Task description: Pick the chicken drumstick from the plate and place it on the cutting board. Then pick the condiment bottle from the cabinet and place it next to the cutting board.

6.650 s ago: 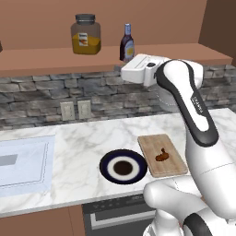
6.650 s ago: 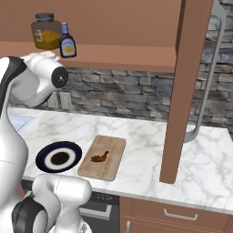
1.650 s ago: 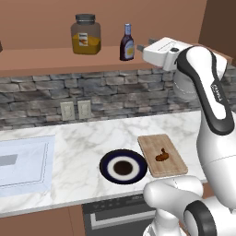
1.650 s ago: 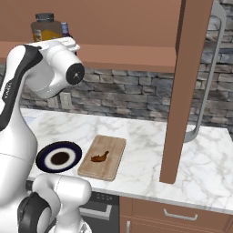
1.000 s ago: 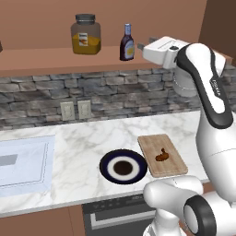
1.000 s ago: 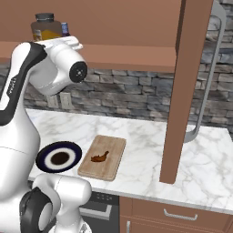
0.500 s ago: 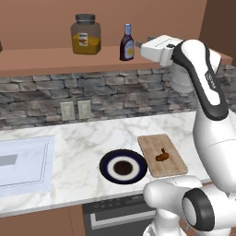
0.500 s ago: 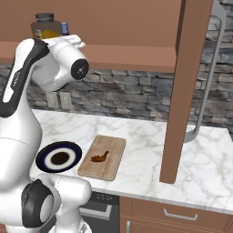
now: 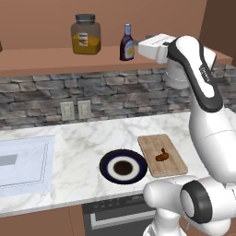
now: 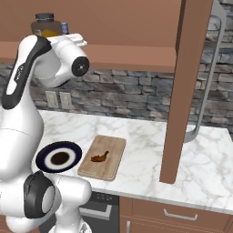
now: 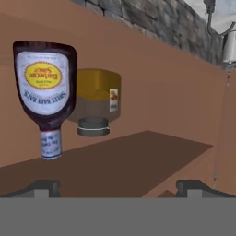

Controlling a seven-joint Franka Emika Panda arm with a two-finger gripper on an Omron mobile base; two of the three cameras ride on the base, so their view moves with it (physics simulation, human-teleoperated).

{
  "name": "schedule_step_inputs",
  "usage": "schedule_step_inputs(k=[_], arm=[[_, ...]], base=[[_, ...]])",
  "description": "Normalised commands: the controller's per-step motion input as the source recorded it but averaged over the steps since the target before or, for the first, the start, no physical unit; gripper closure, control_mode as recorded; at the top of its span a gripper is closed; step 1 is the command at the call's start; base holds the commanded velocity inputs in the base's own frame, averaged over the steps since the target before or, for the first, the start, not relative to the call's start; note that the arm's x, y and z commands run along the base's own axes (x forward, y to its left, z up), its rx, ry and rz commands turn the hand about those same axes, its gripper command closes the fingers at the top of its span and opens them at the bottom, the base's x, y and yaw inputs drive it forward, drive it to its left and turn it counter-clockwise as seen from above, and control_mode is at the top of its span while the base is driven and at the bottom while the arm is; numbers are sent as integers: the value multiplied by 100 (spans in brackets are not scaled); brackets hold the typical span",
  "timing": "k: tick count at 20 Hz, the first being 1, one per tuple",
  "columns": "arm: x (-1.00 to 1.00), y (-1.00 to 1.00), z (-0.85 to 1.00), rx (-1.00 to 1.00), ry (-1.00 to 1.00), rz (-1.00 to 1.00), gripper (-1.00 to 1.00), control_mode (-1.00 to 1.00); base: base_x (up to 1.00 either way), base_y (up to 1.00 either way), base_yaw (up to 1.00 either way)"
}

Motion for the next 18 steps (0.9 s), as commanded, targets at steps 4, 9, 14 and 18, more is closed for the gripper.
schedule_step_inputs(k=[4,9,14,18], arm=[[20,0,0,0,0,-2,-100,-100],[17,0,0,0,-1,-2,-100,-100],[10,0,0,0,-1,-1,-100,-100],[11,0,0,0,-1,0,-100,-100]], base=[[0,0,0],[0,0,0],[0,0,0],[0,0,0]])
